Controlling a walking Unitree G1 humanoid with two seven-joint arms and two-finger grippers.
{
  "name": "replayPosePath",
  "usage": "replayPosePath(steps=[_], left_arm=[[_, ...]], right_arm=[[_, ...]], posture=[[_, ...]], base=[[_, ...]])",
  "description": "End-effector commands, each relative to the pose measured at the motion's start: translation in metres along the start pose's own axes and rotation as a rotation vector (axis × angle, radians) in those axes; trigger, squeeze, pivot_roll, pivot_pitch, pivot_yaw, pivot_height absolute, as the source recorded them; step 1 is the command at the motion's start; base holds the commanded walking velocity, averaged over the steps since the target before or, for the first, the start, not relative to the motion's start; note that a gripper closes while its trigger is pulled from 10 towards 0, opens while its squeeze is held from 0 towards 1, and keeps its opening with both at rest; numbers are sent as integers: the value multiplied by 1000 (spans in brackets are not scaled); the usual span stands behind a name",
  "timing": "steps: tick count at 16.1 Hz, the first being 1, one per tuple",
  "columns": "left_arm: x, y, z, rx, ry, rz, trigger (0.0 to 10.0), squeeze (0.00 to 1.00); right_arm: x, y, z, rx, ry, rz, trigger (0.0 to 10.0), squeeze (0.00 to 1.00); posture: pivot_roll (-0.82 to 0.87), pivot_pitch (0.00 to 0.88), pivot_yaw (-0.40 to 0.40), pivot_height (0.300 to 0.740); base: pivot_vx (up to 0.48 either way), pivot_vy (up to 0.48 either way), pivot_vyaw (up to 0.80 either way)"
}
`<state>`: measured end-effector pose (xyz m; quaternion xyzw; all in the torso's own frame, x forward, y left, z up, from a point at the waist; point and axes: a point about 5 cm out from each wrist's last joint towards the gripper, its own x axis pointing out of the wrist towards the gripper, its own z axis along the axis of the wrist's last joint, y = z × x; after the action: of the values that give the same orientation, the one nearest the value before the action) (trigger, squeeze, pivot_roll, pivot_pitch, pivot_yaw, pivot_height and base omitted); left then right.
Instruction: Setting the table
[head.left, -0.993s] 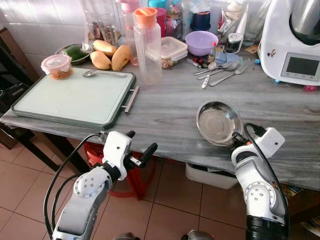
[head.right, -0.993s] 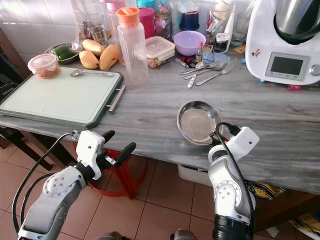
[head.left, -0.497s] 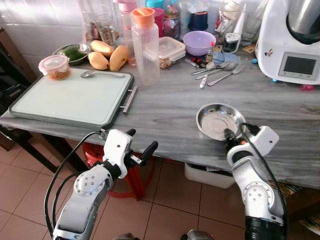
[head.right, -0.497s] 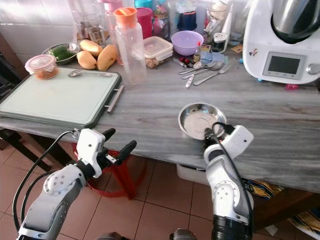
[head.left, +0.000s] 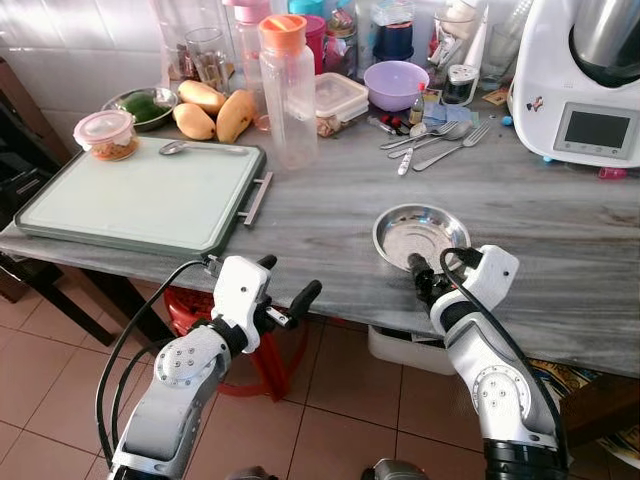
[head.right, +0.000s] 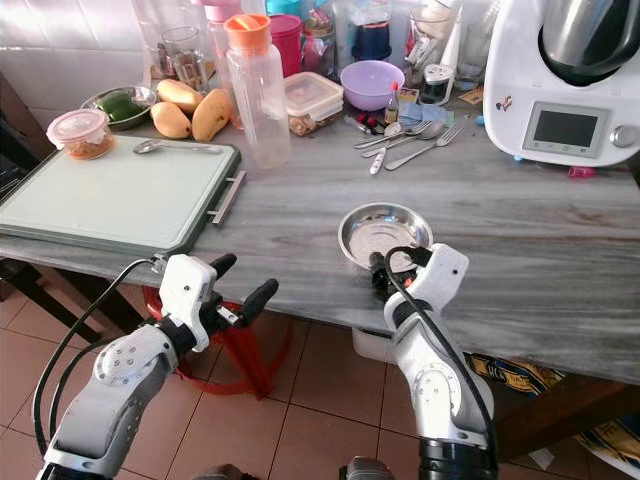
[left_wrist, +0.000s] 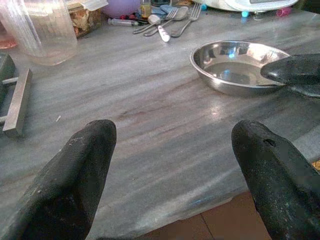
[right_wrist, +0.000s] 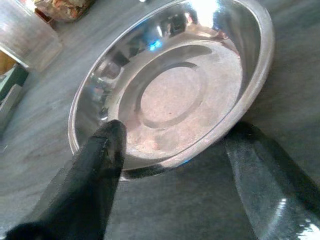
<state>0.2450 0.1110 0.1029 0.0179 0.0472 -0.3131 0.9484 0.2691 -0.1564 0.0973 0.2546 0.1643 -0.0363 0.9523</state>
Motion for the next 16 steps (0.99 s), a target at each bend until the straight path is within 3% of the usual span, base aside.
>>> replayPosePath(steps=[1,6,11,13,16], left_arm=[[1,2,-1,11,6,5,10000,0],[2,2,-1,11,0,7,10000,0],[3,1,-1,11,-1,-1,10000,0],[3,0,-1,15,2,-6,10000,0],[2,0,-1,20,2,-9,10000,0]], right_arm=[[-1,6,3,-10,-7,20,10000,1000],[-4,11,1,-17,6,66,10000,1000],[-10,23,-10,1,108,174,10000,1000],[-19,20,-20,-17,210,227,10000,1000],[-31,24,-17,-77,201,333,10000,1000]], posture=[[-49,0,56,740],[-53,0,54,740],[-53,0,53,740],[-53,0,53,740],[-60,0,55,740]], base=[[0,0,0],[0,0,0],[0,0,0],[0,0,0],[0,0,0]])
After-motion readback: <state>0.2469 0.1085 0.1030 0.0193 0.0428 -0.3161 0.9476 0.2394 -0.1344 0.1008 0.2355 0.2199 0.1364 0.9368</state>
